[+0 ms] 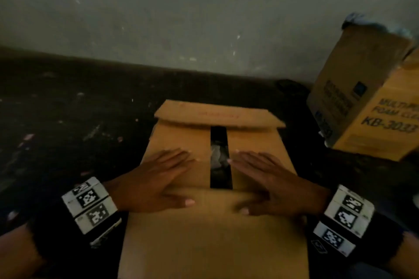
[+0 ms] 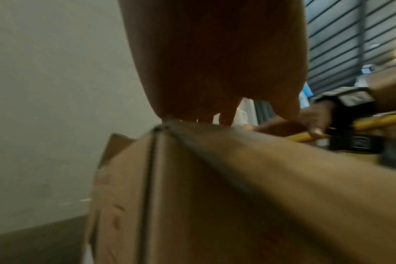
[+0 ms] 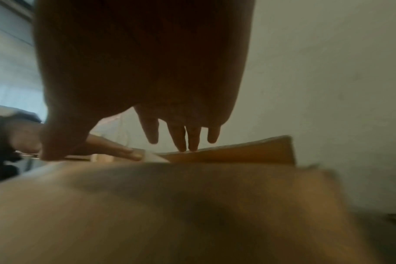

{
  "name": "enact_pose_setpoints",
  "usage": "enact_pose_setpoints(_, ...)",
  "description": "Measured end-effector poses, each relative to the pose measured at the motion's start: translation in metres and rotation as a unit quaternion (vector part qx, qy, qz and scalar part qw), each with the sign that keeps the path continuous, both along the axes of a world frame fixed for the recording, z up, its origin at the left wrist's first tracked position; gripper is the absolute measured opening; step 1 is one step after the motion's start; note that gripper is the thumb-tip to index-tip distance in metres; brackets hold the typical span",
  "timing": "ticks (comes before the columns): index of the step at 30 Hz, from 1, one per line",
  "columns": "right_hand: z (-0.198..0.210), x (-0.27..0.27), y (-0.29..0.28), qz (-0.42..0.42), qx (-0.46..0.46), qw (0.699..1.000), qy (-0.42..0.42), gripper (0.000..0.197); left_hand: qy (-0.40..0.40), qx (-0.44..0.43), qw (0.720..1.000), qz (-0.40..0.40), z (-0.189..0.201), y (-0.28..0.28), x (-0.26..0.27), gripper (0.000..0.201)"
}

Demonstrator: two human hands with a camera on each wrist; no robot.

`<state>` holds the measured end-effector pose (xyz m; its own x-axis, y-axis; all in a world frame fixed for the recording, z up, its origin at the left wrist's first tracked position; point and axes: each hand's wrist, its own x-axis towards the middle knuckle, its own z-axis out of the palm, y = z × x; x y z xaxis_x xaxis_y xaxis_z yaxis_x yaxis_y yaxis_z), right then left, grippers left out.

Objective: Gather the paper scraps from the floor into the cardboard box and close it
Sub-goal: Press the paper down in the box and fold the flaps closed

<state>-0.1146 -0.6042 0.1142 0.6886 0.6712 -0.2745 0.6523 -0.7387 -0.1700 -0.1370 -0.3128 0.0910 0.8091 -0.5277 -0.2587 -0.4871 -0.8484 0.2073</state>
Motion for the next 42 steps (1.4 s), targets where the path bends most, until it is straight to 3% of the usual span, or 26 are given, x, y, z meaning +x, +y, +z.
enact_pose_setpoints(5,-0.036,-0.059,0.026,0.105,-0.011,0.990,-0.098,0.117,-0.100,0.026,0.987,-0.120,-0.022,-0.016,-0.059,0.100)
enact_pose_setpoints(9,-0.053,-0.080,0.035,0.104,-0.071,0.984,-0.125,0.134,-0.066,0.121,0.985,-0.108,-0.028,-0.019,-0.077,0.117)
enact_pose_setpoints(14,-0.057,-0.092,0.037,0.081,-0.086,0.985,-0.129,0.135,-0.078,0.172,0.974,-0.121,-0.025,-0.018,-0.082,0.115)
enact_pose_setpoints(18,-0.024,-0.097,0.030,0.054,-0.048,0.993,-0.097,0.132,-0.051,0.042,0.988,-0.139,0.000,-0.010,-0.076,0.111)
enact_pose_setpoints(20,0.009,-0.093,0.026,0.041,-0.032,0.995,-0.087,0.127,-0.023,0.039,0.987,-0.152,0.023,-0.005,-0.064,0.111)
enact_pose_setpoints(23,0.062,-0.085,0.020,0.048,-0.057,0.994,-0.083,0.114,-0.045,0.054,0.986,-0.151,0.064,-0.001,-0.045,0.107)
enact_pose_setpoints(27,0.105,-0.070,0.010,0.056,-0.054,0.987,-0.141,0.092,-0.074,0.020,0.994,-0.073,0.117,0.000,-0.033,0.094)
enact_pose_setpoints(30,0.114,-0.047,0.003,0.057,-0.061,0.963,-0.258,0.070,-0.162,-0.023,0.986,-0.017,0.132,0.005,-0.018,0.079)
enact_pose_setpoints(33,0.110,-0.013,-0.002,0.028,-0.067,0.947,-0.312,0.061,-0.281,-0.004,0.959,0.040,0.121,0.007,0.009,0.067)
enact_pose_setpoints(36,0.090,0.021,-0.007,-0.045,-0.103,0.962,-0.247,0.066,-0.288,0.015,0.953,0.095,0.088,0.004,0.030,0.073)
enact_pose_setpoints(38,0.073,0.039,-0.011,-0.088,-0.096,0.970,-0.206,0.071,-0.259,0.017,0.959,0.113,0.058,0.009,0.046,0.078)
enact_pose_setpoints(40,0.050,0.053,-0.016,-0.129,-0.102,0.975,-0.150,0.076,-0.186,0.016,0.973,0.137,0.033,0.016,0.059,0.096)
enact_pose_setpoints(42,0.025,0.060,-0.019,-0.153,-0.099,0.980,-0.078,0.104,-0.084,-0.006,0.984,0.155,0.010,0.020,0.066,0.117)
